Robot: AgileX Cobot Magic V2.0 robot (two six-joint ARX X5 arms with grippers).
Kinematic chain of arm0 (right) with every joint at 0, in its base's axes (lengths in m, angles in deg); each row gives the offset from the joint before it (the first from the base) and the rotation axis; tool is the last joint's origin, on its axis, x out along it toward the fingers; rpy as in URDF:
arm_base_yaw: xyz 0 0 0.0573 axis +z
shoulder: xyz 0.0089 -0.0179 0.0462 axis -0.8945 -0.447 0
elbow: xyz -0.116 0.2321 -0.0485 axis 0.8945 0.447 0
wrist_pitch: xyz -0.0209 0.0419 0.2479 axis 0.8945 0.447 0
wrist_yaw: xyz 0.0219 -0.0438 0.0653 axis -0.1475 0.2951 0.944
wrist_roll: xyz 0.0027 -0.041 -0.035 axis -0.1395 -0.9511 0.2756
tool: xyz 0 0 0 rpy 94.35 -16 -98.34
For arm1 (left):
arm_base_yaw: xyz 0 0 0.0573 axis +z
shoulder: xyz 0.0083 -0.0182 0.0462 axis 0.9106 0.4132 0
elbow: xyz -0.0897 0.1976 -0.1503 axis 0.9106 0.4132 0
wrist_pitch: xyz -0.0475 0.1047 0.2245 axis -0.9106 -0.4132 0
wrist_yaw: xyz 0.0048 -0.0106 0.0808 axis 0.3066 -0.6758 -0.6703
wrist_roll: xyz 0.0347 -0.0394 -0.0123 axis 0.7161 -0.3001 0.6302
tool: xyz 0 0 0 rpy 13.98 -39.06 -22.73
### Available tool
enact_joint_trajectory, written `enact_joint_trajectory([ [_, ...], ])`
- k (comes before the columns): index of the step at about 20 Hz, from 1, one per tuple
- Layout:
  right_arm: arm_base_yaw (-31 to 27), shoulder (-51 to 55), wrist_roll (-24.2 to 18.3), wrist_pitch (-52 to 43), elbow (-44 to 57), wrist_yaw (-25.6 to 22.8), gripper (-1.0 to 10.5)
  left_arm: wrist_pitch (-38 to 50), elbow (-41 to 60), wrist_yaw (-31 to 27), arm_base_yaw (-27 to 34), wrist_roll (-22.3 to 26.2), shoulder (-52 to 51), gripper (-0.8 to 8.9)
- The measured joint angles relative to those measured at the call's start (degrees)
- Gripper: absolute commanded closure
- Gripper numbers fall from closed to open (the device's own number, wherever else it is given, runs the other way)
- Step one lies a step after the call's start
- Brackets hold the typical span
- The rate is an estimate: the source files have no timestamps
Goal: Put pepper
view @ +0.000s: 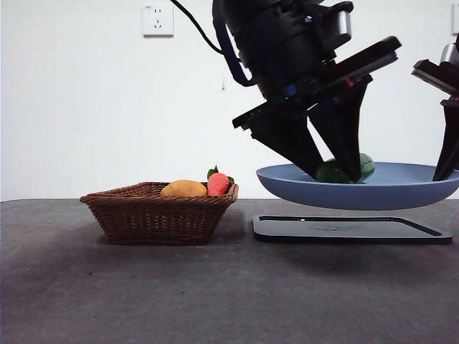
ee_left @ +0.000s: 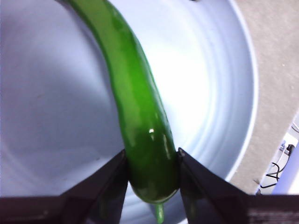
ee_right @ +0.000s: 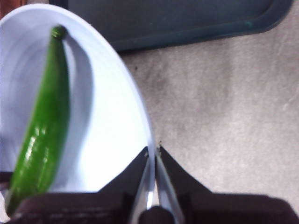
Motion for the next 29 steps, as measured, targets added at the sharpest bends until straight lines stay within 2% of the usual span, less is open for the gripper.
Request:
enact_joint_trajectory([
  [3,0.02,0.00,0.02,0.11,0.00,0.00,9.4,0.04,0.00,-0.55,-0.13,0.00,0.00,5.49],
  [11,0.02,0.00,0.20,0.57,0.00,-0.04,9.4,-0.11,0.02,-1.03,-0.07,0.00,-1.27,5.40],
  [15,0.02,0.00,0.74,-0.57,0.00,-0.24,9.4,-0.09,0.02,-1.70,0.39,0.00,-9.40,5.40],
  [20,-0.09,-1.03,4.24,-5.66,-0.66,-0.70,9.4,-2.14,0.02,-1.77,2.03,0.00,-19.98,5.40],
  [25,-0.90,-10.60,5.68,-5.92,-9.79,-1.95,9.4,-4.28,0.02,-2.95,2.45,0.00,-32.87,5.40],
  [29,-1.57,-20.50,6.47,-7.21,-18.10,-1.97,9.4,-7.28,0.02,-3.23,2.54,0.00,-39.45,5.40],
])
